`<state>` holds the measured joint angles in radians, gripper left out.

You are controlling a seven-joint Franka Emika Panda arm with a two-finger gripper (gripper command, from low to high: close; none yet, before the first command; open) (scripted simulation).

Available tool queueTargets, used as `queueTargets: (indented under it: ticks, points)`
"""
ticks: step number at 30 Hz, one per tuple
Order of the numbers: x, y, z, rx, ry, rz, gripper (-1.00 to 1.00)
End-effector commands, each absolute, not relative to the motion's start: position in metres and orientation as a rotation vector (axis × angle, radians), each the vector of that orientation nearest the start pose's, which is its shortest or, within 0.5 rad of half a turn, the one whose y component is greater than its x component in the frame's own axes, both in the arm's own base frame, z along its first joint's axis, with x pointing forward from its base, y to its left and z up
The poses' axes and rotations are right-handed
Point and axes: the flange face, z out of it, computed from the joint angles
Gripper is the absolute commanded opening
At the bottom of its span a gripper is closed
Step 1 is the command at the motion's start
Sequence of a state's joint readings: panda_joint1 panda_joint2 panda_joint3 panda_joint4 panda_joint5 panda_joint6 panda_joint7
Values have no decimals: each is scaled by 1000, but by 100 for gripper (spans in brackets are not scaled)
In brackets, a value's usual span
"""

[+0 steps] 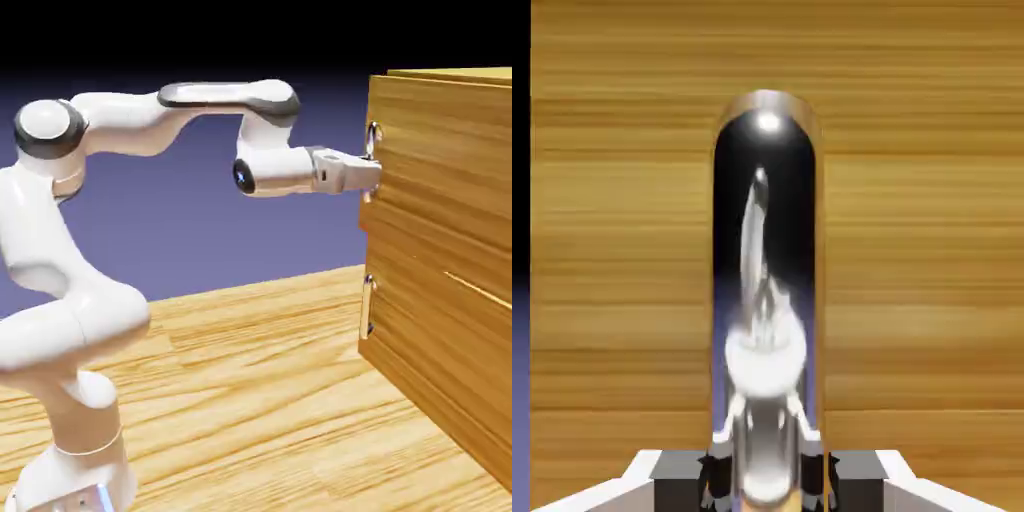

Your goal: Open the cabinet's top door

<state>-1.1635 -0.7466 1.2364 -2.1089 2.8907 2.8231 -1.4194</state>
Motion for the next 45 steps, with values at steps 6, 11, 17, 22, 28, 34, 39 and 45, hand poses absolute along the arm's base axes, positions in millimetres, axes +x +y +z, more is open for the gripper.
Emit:
queueTargets:
  ticks: [6, 11, 17, 22, 28, 34, 39, 45]
  points:
    - [471, 114, 522, -1766, 609, -1680, -100]
    - [455, 107, 521, -1767, 577, -1658, -100]
    - [439, 99, 522, -1766, 545, -1635, -100]
    - [427, 93, 521, -1768, 521, -1618, -100]
    - [414, 86, 522, -1767, 495, -1599, -100]
    - [400, 78, 522, -1766, 467, -1579, -100]
    - [364, 54, 522, -1763, 390, -1523, -100]
    - [326, 23, 522, -1757, 306, -1458, -100]
